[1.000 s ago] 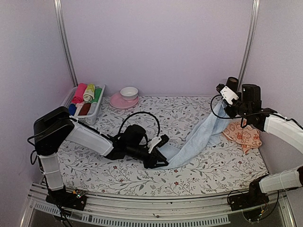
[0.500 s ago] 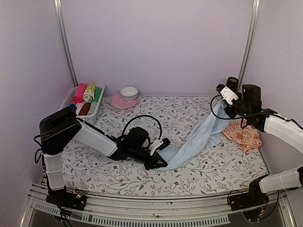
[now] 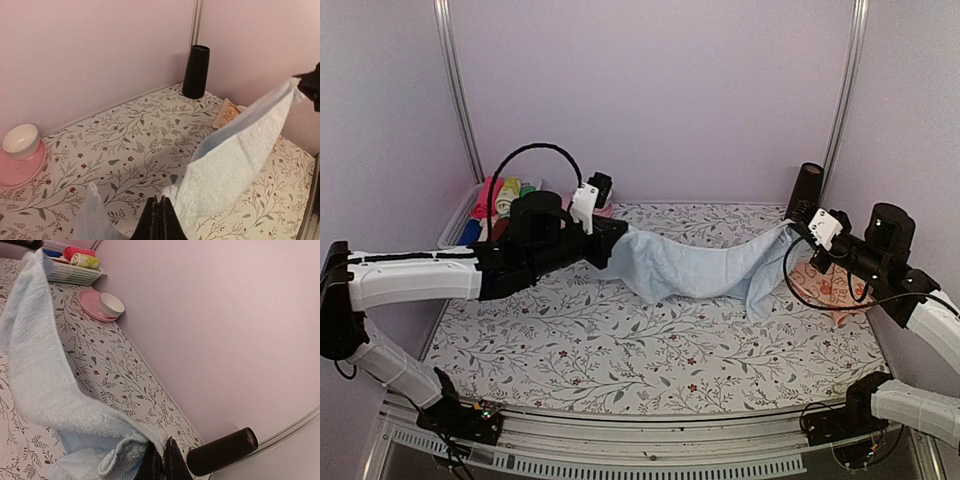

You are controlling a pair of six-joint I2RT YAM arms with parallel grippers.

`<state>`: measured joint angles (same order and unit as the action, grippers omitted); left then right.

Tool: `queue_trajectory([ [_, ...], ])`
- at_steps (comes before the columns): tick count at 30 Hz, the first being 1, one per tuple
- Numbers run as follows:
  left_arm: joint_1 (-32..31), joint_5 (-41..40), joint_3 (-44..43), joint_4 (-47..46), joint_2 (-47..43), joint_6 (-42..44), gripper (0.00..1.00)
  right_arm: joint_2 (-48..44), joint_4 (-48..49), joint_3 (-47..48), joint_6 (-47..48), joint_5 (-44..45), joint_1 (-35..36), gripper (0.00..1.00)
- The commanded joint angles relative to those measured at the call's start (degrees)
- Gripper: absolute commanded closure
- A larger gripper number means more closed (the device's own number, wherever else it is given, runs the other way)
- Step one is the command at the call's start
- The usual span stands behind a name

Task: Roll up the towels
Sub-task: Pick up the towel from the center of the board, then adjust the towel at the center of the board.

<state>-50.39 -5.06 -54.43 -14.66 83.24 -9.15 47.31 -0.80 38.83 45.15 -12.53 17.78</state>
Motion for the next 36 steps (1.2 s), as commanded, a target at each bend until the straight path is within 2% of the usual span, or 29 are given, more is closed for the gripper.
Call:
queue_trajectory([
  [1,0.88,-11.63,-1.36,5.07,-2.95,2.11,1.0,-4.57,-2.9,-3.72,7.5,-12.28,1.89,0.98],
  [6,1.06,-20.41,-1.67,8.43,-4.65,2.12,1.0,-5.79,-8.19,-2.62,11.76,-15.69,2.3,0.98],
  [8,1.31,-22.8,-1.12,9.15,-5.99,1.95,1.0,-5.74,-5.93,-2.7,10.78,-12.14,2.26,0.98],
  [11,2.36,-25.67,-0.72,11.88,-6.86,0.78,1.0,-5.41,2.71,-4.49,7.97,-3.0,2.27,0.98],
  [13,3.54,-25.29,0.1,13.2,-6.91,-0.62,1.0,-6.37,5.22,-5.02,7.01,-0.85,2.3,0.98],
  [19,6.49,-22.38,1.43,16.32,-3.04,-3.78,1.0,-6.89,4.26,-4.05,4.53,-3.55,2.33,0.98],
  [25,7.32,-16.14,-1.18,17.59,6.24,-4.58,0.85,-6.63,4.19,-3.34,2.89,-4.46,2.27,0.98],
  [28,7.32,-12.35,-1.04,14.43,7.96,-3.94,0.64,-5.15,4.9,-3.41,3.01,-2.02,2.28,0.98],
  [32,6.47,-1.78,0.83,5.98,7.78,-0.33,0.4,-1.27,5.37,-2.71,2.78,2.0,2.26,0.98],
  [36,4.11,6.03,1.39,0.1,9.55,5.59,0.3,2.45,5.56,-1.54,1.91,5.91,2.27,0.98],
])
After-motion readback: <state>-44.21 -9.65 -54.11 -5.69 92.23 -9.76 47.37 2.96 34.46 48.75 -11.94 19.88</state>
